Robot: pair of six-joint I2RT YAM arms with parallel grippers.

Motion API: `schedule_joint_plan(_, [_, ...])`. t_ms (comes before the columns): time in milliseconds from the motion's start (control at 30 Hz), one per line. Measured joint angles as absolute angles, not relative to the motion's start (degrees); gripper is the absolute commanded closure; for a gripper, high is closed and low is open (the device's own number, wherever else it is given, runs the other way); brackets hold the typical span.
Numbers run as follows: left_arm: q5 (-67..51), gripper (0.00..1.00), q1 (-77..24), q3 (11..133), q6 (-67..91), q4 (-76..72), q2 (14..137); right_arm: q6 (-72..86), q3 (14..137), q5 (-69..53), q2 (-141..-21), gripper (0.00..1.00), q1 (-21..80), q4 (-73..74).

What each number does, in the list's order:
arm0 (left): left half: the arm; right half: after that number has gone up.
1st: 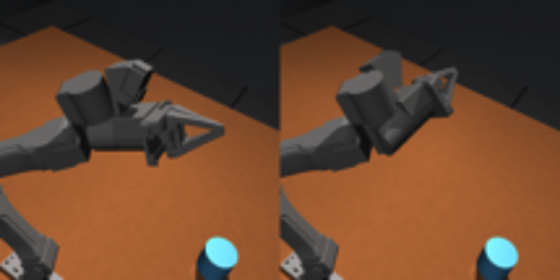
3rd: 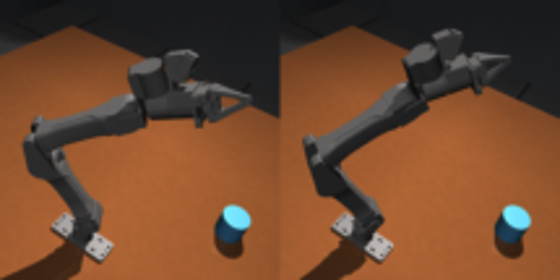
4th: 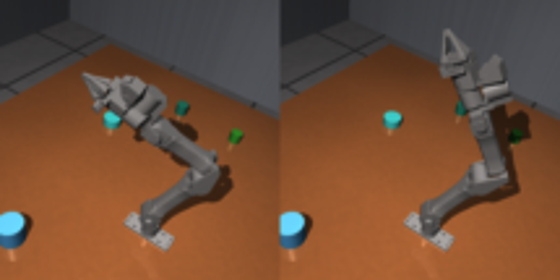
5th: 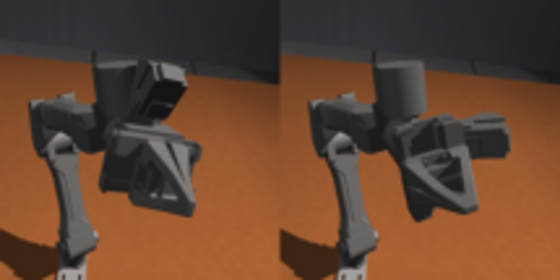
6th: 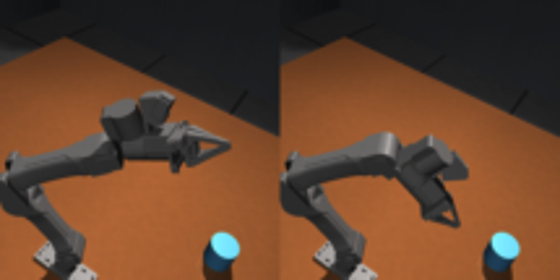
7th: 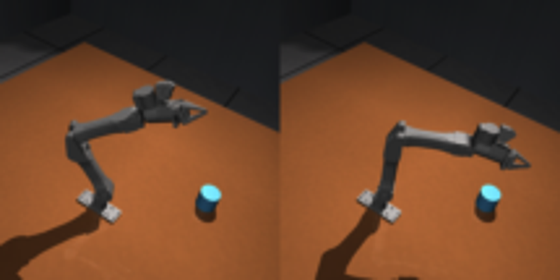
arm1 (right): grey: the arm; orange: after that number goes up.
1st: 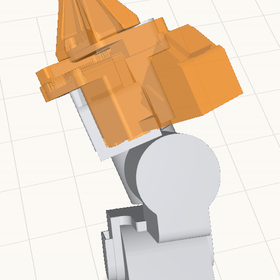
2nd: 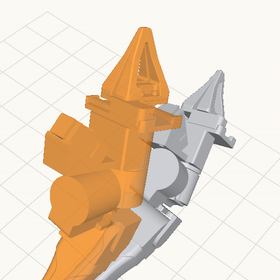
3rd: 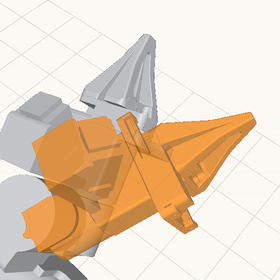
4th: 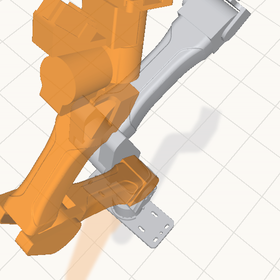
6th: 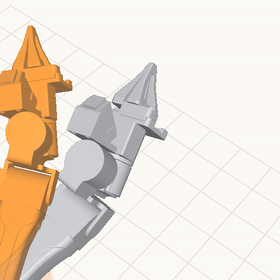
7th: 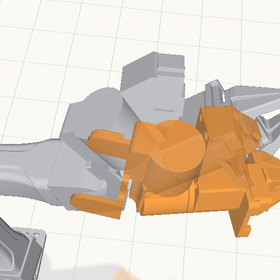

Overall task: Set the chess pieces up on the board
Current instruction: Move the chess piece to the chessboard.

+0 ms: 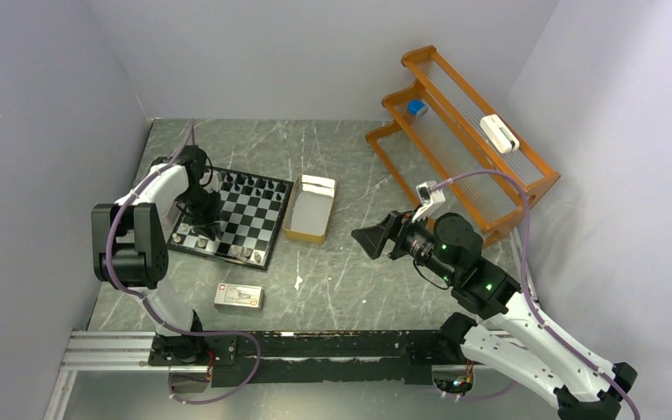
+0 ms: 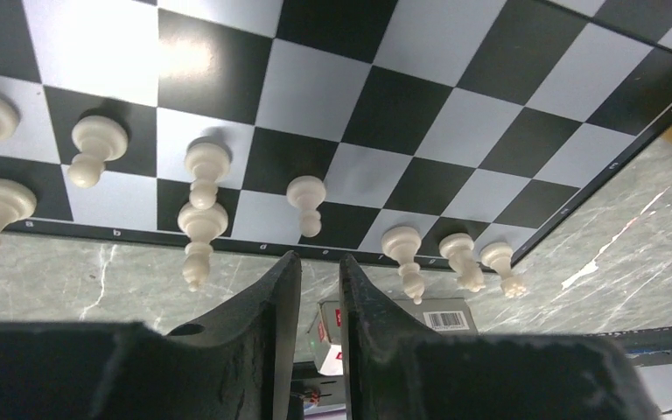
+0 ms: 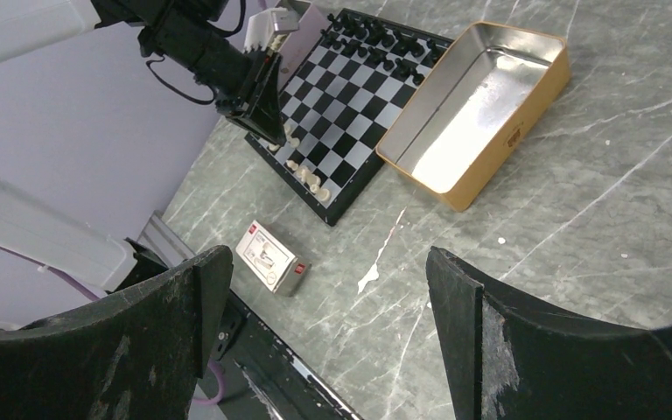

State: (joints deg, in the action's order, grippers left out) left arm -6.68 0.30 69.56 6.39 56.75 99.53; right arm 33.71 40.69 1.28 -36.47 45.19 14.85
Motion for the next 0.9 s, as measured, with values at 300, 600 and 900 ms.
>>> schedule_joint_plan(300, [-6.6, 0.79, -1.5, 69.0, 6.4, 54.6, 99.7, 33.9, 40.7, 1.3, -36.8, 0.14, 45.2, 14.8])
schedule_joint_plan(600, [-4.9, 0.81, -1.5, 69.1, 6.5, 54.3, 100.1, 34.0, 40.7, 1.3, -36.9, 0.14, 45.2, 14.8])
schedule_joint_plan(900, [-3.8, 0.81, -1.5, 69.1, 6.7, 54.2, 100.3, 34.0, 40.6, 1.6, -36.3, 0.14, 45.2, 14.9])
